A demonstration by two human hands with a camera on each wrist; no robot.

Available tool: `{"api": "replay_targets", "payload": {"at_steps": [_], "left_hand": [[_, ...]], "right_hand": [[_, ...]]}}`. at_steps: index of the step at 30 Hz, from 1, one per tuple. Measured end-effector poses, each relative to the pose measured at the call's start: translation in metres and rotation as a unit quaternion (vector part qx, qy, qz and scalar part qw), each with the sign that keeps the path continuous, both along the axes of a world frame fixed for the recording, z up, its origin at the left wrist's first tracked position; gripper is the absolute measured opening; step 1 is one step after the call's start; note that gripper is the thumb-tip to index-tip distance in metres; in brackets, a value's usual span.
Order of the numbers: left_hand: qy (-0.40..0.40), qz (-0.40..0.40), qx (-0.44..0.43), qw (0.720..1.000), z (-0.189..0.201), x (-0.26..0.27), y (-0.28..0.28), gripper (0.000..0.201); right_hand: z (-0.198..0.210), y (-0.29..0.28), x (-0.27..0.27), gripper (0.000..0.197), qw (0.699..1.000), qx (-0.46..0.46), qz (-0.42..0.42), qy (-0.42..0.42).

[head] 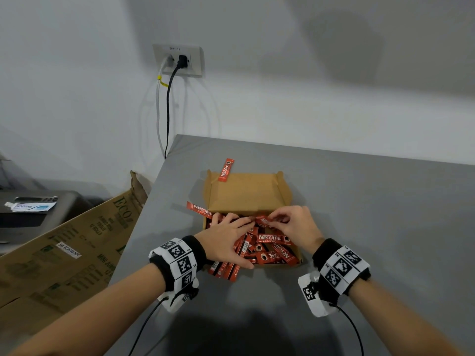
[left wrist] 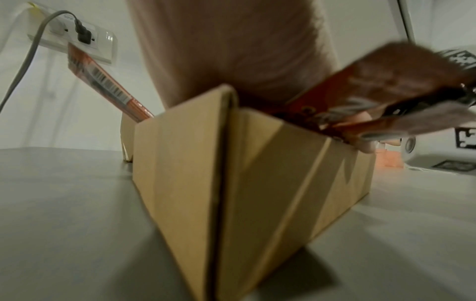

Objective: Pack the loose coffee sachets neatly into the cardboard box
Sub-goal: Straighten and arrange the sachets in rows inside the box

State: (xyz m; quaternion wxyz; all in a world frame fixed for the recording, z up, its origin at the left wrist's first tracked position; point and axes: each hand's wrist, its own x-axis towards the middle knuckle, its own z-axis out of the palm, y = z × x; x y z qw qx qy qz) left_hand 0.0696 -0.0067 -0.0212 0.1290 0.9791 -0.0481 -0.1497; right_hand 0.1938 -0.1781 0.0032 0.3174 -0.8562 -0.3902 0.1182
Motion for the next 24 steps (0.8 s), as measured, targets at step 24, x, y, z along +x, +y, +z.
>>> {"api": "replay_targets", "payload": {"at_steps": [24], "left_hand": [[0.018,-0.003,0.017,1.0,0.004,-0.001,-0.002,0.098]], "right_hand": [[-0.009,0.011,0.004,0.012,0.959,-0.205,0.091,-0.172]]}}
